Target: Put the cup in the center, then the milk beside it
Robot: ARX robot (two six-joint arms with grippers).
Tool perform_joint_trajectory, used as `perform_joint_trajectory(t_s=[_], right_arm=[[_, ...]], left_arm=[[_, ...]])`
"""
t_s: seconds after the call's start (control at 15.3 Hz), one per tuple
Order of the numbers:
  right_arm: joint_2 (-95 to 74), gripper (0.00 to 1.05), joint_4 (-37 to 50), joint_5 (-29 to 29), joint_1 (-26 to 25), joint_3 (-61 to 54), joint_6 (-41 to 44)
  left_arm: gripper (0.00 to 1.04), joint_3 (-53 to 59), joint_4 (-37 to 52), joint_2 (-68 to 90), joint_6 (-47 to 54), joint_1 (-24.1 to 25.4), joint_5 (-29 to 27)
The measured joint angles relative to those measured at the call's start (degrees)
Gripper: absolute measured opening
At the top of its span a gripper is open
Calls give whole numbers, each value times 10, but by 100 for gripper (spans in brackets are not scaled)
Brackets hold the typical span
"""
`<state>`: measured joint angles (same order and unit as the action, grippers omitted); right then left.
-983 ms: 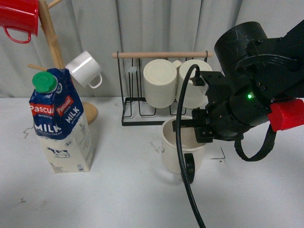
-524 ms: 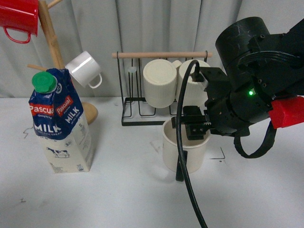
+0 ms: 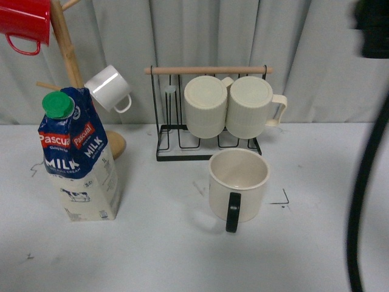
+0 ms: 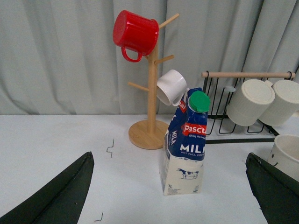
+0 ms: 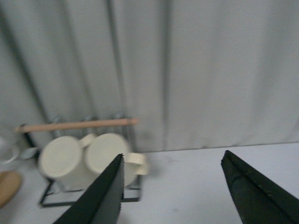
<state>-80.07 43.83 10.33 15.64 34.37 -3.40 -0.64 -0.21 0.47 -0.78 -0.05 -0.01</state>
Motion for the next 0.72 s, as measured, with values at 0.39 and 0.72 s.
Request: perform_joint_trajectory(t_s=[0.39,0.72], right_arm=[[192,2,42,-23,-79,-215,31],[311,2,-13,-71,-121,-283,32]], left_arm=[[98,0,0,0,0,0,0],[98,0,0,0,0,0,0]])
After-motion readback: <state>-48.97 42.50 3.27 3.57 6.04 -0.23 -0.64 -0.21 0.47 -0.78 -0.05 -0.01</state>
